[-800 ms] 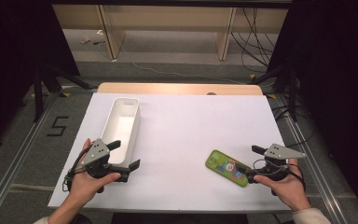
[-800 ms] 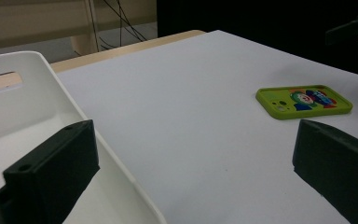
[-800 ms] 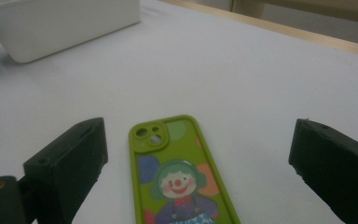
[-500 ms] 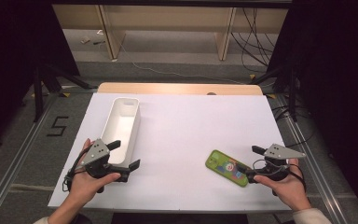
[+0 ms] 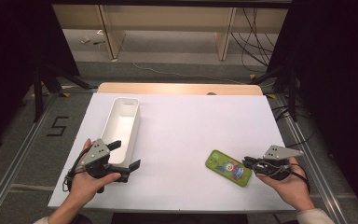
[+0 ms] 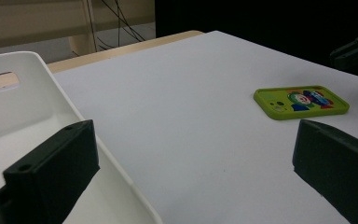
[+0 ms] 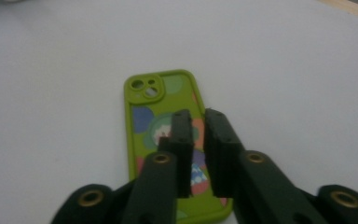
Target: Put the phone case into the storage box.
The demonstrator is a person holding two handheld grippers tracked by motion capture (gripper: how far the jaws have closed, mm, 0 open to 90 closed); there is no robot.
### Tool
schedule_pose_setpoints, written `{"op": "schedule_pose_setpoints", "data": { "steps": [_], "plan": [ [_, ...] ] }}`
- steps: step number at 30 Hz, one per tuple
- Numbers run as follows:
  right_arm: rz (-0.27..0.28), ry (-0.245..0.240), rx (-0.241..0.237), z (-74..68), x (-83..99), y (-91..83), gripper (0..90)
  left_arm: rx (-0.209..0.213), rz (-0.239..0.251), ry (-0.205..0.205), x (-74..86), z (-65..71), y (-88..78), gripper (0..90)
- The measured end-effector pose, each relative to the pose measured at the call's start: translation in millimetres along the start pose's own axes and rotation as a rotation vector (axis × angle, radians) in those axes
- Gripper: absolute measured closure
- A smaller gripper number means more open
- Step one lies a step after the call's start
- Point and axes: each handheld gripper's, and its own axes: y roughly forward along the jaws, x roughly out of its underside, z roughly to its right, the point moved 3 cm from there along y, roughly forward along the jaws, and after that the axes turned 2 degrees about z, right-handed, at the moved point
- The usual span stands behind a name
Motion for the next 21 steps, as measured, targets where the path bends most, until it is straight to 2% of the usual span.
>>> {"op": "schedule_pose_setpoints", "data": {
  "steps": [2, 6, 15, 19, 21],
  "plan": [
    [-0.027, 0.014, 0.001, 1.3, 0.5, -2.2, 90.0, 0.001, 0.001, -0.001, -0.2, 0.0, 0.0, 0.0],
    [-0.076, 0.032, 0.005, 2.4, 3.1, -2.1, 90.0, 0.003, 0.003, 0.002, -0.5, 0.5, -0.2, 0.0],
    [-0.256, 0.048, -0.027, 0.0, 15.0, 0.4, 90.0, 0.005, 0.003, 0.000, -0.6, 0.6, 0.0, 0.0],
    [-0.253, 0.039, -0.041, -7.3, 7.0, 1.6, 90.0, 0.004, 0.003, -0.001, -0.7, 0.8, 0.5, 0.0],
    [-0.245, 0.029, -0.027, -6.9, 3.4, 4.9, 90.0, 0.005, 0.003, 0.000, -0.7, 1.0, 0.6, 0.0]
  ]
}}
